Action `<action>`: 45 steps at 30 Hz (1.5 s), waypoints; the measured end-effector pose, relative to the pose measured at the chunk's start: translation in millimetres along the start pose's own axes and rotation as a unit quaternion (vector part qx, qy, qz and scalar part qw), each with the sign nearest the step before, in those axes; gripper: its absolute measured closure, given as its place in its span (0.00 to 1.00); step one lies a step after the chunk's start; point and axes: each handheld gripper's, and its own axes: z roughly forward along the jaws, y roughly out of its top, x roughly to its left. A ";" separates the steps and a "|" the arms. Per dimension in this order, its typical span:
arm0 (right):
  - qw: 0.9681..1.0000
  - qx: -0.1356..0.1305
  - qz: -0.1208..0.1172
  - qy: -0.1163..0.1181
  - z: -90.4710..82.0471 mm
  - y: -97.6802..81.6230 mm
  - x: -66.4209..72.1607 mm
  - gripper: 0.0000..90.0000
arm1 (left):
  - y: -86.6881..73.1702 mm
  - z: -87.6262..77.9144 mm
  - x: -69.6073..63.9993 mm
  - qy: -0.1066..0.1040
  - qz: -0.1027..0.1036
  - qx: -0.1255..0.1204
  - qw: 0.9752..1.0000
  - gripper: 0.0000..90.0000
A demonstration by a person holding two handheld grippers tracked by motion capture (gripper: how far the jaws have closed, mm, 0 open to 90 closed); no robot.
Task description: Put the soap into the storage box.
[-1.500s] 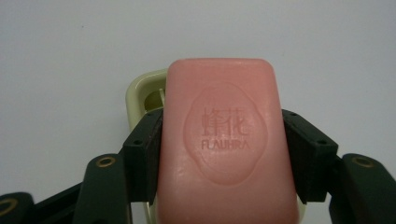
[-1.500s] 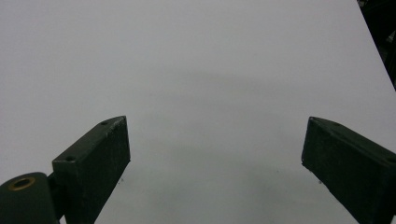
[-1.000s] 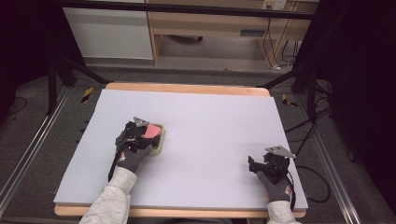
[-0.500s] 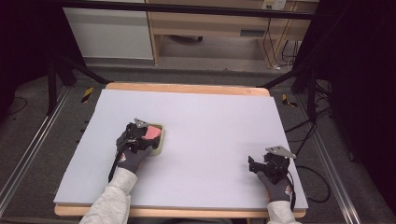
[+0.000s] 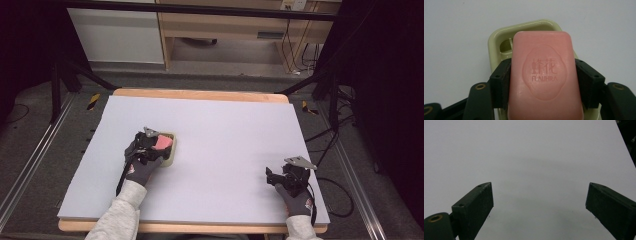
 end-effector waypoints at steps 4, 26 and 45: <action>1.000 0.000 0.000 0.000 -0.2 0.0 0.1 0.09 | 0.0 -1.3 -0.1 0.000 0.002 -0.001 1.000 0.41; 1.000 -0.002 0.002 -0.002 -1.2 -0.1 -1.1 0.08 | -4.1 -50.1 7.2 -0.046 0.017 -0.054 0.997 0.35; 1.000 0.006 -0.012 -0.009 -4.1 -2.5 -4.2 0.07 | -61.1 -69.5 31.1 -0.028 0.021 -0.036 0.999 0.32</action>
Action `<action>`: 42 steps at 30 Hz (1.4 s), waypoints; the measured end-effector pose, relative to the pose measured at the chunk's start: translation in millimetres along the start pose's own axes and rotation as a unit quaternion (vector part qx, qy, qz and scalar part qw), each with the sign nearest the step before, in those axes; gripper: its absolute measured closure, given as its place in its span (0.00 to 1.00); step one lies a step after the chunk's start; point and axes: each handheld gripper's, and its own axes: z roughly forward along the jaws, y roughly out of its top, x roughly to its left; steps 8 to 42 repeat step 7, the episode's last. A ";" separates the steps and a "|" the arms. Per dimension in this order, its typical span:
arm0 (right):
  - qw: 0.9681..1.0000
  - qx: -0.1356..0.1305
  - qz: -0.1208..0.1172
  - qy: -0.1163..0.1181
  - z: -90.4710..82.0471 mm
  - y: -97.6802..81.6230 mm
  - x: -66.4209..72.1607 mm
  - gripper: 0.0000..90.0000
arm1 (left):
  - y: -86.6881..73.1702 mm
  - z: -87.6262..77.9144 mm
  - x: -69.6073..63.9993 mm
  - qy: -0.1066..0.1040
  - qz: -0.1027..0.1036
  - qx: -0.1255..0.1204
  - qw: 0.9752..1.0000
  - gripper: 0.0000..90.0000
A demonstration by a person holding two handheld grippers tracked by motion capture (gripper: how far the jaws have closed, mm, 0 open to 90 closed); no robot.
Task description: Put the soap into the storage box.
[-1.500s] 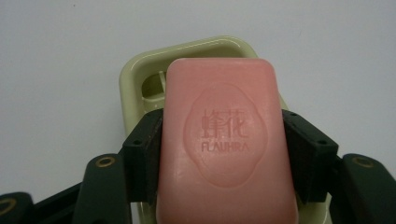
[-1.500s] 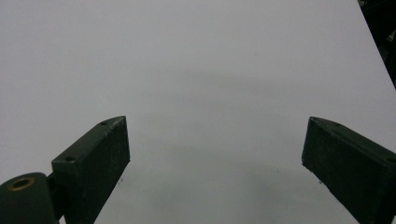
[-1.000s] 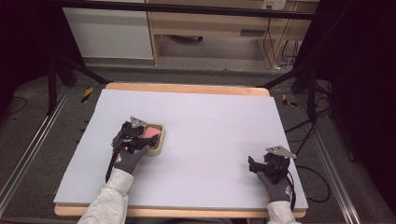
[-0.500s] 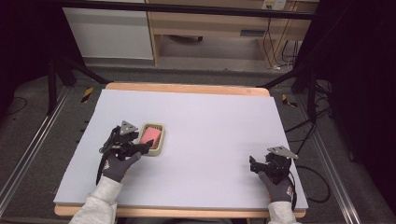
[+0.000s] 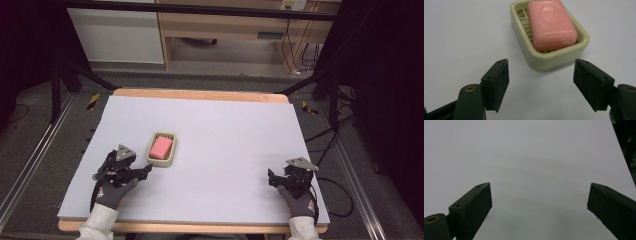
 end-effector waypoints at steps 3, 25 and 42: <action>1.000 0.009 0.003 -0.002 2.5 -1.3 -0.8 0.07 | -7.7 -4.4 9.5 0.003 -0.008 -0.001 1.000 0.31; 1.000 0.004 0.002 -0.006 -1.3 -1.7 -3.2 0.06 | -14.0 -7.9 16.1 0.015 -0.005 0.008 1.000 0.29; 1.000 0.004 0.002 -0.006 -1.3 -1.7 -3.2 0.06 | -14.0 -7.9 16.1 0.015 -0.005 0.008 1.000 0.29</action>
